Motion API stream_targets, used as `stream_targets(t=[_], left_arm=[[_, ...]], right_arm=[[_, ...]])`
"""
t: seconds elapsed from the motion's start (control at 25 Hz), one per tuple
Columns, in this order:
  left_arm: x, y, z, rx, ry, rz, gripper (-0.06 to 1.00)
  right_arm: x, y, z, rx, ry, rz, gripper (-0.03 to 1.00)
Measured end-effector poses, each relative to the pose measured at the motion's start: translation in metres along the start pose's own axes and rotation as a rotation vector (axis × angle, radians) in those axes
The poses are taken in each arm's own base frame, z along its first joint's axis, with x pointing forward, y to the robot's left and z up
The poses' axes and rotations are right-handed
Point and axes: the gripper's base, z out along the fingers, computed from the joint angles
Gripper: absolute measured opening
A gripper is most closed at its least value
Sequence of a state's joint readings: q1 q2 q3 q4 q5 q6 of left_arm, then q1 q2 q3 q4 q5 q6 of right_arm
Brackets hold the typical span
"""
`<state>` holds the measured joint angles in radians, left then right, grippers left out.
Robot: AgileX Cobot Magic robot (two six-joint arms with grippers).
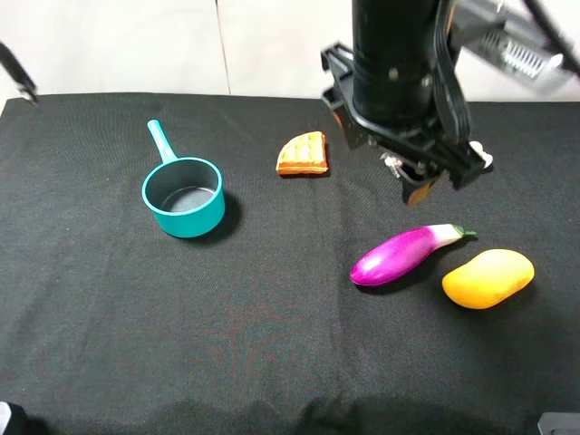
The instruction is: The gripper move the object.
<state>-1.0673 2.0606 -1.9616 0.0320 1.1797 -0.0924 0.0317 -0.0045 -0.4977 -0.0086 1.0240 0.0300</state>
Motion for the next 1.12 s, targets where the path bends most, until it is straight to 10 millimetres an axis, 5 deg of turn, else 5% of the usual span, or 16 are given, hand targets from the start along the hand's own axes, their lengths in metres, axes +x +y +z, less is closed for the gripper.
stream_targets(t=[0.6, 1.12], left_arm=[[0.014, 0.005, -0.099, -0.001, -0.186, 0.104, 0.85], [0.093, 0.015, -0.145, -0.037, -0.16, 0.135, 0.89]], right_arm=[[0.0, 0.0, 0.0, 0.0, 0.0, 0.0, 0.69], [0.0, 0.0, 0.0, 0.0, 0.0, 0.0, 0.69]])
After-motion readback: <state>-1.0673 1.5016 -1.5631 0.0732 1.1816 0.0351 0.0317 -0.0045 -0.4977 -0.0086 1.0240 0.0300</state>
